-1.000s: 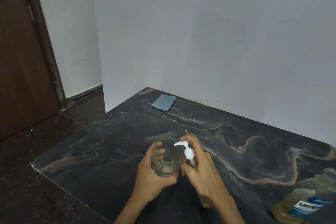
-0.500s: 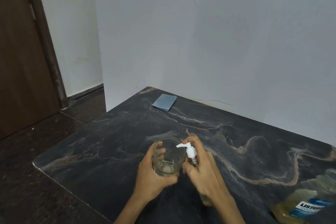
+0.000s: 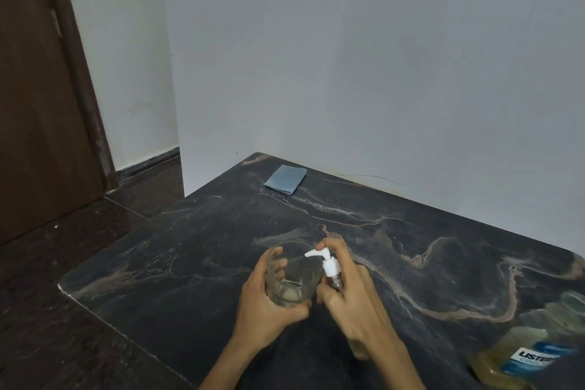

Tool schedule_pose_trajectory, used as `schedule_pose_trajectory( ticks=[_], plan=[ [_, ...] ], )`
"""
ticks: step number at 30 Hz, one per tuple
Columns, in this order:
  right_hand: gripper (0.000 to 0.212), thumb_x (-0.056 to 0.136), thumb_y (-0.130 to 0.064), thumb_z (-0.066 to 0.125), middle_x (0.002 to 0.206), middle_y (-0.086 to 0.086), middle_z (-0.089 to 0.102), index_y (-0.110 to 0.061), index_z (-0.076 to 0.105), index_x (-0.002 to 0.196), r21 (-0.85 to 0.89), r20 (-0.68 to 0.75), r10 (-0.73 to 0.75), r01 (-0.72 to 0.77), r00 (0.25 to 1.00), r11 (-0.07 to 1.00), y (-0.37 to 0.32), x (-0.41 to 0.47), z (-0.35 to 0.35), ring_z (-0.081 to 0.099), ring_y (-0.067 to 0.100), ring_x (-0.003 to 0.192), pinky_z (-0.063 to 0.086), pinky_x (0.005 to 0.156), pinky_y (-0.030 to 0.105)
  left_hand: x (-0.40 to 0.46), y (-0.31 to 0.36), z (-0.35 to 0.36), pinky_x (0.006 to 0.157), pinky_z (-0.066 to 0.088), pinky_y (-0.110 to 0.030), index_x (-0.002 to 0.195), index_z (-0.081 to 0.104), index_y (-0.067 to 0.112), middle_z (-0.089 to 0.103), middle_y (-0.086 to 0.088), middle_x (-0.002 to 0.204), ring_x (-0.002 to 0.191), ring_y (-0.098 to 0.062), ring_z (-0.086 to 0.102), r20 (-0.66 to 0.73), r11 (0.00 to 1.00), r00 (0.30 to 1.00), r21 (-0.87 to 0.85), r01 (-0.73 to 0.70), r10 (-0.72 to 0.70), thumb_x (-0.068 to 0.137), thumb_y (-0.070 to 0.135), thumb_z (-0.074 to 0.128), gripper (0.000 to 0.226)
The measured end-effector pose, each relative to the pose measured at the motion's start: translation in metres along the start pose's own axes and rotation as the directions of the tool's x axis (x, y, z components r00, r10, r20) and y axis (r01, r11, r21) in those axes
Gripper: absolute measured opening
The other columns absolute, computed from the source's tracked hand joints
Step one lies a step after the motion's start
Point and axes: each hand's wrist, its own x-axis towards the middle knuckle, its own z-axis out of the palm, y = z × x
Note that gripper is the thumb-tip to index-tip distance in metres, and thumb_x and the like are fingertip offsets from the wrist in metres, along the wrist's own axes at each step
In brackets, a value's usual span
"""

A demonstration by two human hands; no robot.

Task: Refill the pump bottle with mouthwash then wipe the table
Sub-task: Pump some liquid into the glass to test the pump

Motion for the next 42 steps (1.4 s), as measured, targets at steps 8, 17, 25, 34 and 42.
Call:
schedule_pose_trajectory(
  ticks=[8,17,25,34,42],
  plan=[
    [0.072,0.072,-0.014,0.053,0.068,-0.001,0.062,-0.053,0.035,0.13,0.084,-0.087,-0.07,0.077,0.994,0.993,0.0,-0.003,0.002,0.055,0.012,0.053,0.052,0.056,0.032,-0.001,0.001,-0.001,0.087,0.054,-0.027,0.124,0.048,0.033,0.062,0.008,0.115,0.103,-0.001,0.063,0.001,1.0,1.0,0.005,-0.002,0.002,0.038,0.028,0.083,0.094],
    [0.087,0.068,-0.001,0.048,0.093,0.0,0.053,-0.051,0.013,0.129,0.139,-0.403,-0.144,0.216,0.904,0.967,0.012,-0.011,-0.006,0.056,0.015,0.07,0.05,0.066,0.024,-0.002,0.0,0.0,0.078,0.045,-0.005,0.126,0.049,0.026,0.061,0.008,0.114,0.106,-0.002,0.06,-0.001,1.0,1.0,-0.003,-0.009,0.009,0.038,0.027,0.085,0.096],
    [0.084,0.078,-0.007,0.043,0.117,0.004,0.043,-0.058,-0.004,0.125,0.044,-0.279,-0.078,0.094,0.957,0.995,0.014,-0.018,-0.01,0.052,0.015,0.071,0.05,0.067,0.031,-0.002,0.0,0.001,0.072,0.048,-0.006,0.126,0.048,0.027,0.059,0.009,0.113,0.103,-0.002,0.059,-0.004,0.999,0.999,0.006,-0.033,0.033,0.043,0.018,0.084,0.091],
    [0.073,0.088,-0.005,0.045,0.107,0.007,0.047,-0.045,0.002,0.132,0.052,-0.169,0.035,-0.026,0.985,0.998,0.019,-0.033,-0.009,0.05,0.014,0.077,0.051,0.077,0.039,-0.002,-0.001,0.0,0.069,0.049,-0.005,0.126,0.047,0.027,0.06,0.007,0.113,0.099,0.001,0.059,-0.006,0.997,0.998,0.055,-0.056,0.057,0.053,0.005,0.088,0.087],
    [0.054,0.092,-0.013,0.055,0.116,-0.004,0.049,-0.021,0.027,0.137,0.043,-0.117,0.109,-0.105,0.987,0.994,0.02,-0.04,-0.02,0.055,0.003,0.091,0.043,0.074,0.008,0.002,0.002,0.001,0.079,0.049,-0.018,0.118,0.05,0.035,0.062,0.012,0.107,0.101,-0.007,0.061,-0.012,0.996,0.998,0.057,-0.063,0.064,0.044,0.02,0.09,0.086]
  ],
)
